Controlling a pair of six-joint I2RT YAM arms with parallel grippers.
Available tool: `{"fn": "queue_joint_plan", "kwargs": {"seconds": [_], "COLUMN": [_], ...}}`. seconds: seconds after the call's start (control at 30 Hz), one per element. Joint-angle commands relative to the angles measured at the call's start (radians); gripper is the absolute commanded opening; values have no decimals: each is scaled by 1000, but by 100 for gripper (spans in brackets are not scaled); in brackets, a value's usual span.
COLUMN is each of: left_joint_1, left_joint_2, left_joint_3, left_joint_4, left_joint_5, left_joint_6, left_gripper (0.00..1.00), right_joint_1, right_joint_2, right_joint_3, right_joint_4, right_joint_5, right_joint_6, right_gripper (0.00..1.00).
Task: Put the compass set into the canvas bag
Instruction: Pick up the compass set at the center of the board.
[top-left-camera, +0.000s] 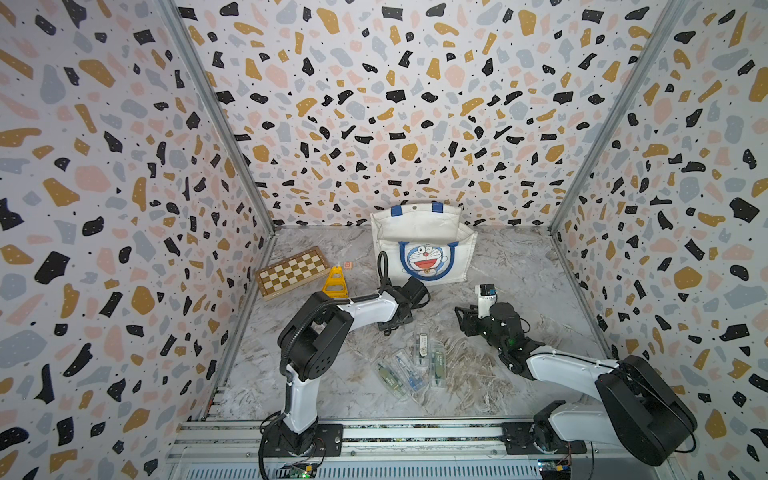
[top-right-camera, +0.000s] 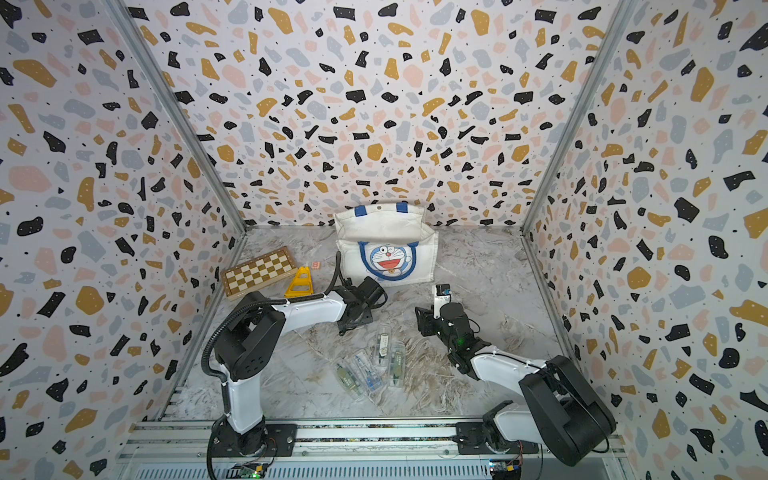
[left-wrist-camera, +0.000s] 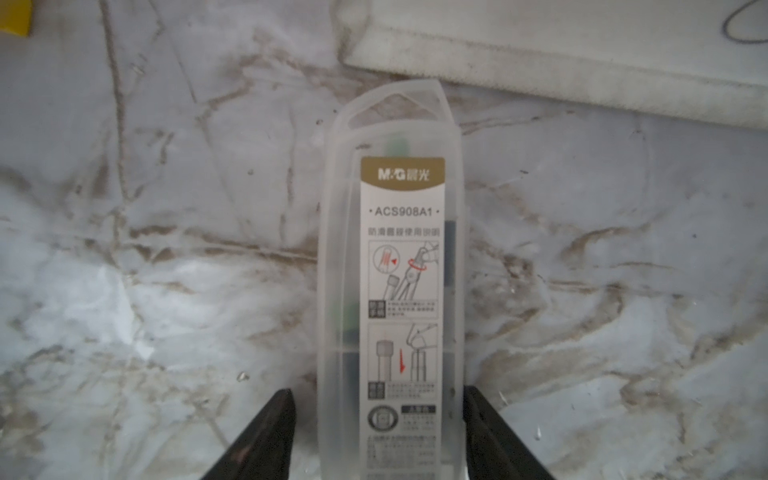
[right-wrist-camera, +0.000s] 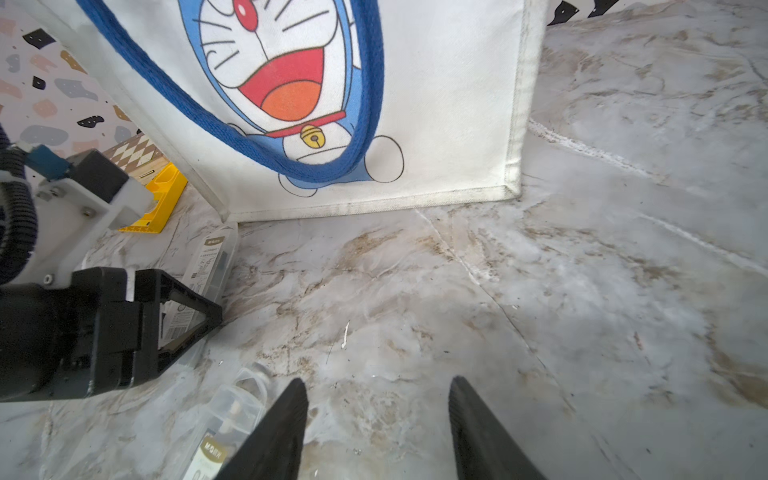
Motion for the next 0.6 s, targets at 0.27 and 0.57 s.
{"fn": "queue_joint_plan", "kwargs": {"seconds": [0.27, 0.57], "left_joint_1": [-19, -55], "left_joint_2": [-143, -461], "left_joint_3": [-128, -399], "left_joint_4": [101, 405], "left_joint_5": [12, 170], "left_joint_6": [78, 460], "left_gripper": [41, 30], "right_joint_1": [4, -22], "right_joint_2": [-12, -59], "right_joint_3": [34, 83], "right_joint_4": [-8, -99], "right_joint_5": [5, -252], "right_joint_6": [5, 69], "right_gripper": [57, 66]}}
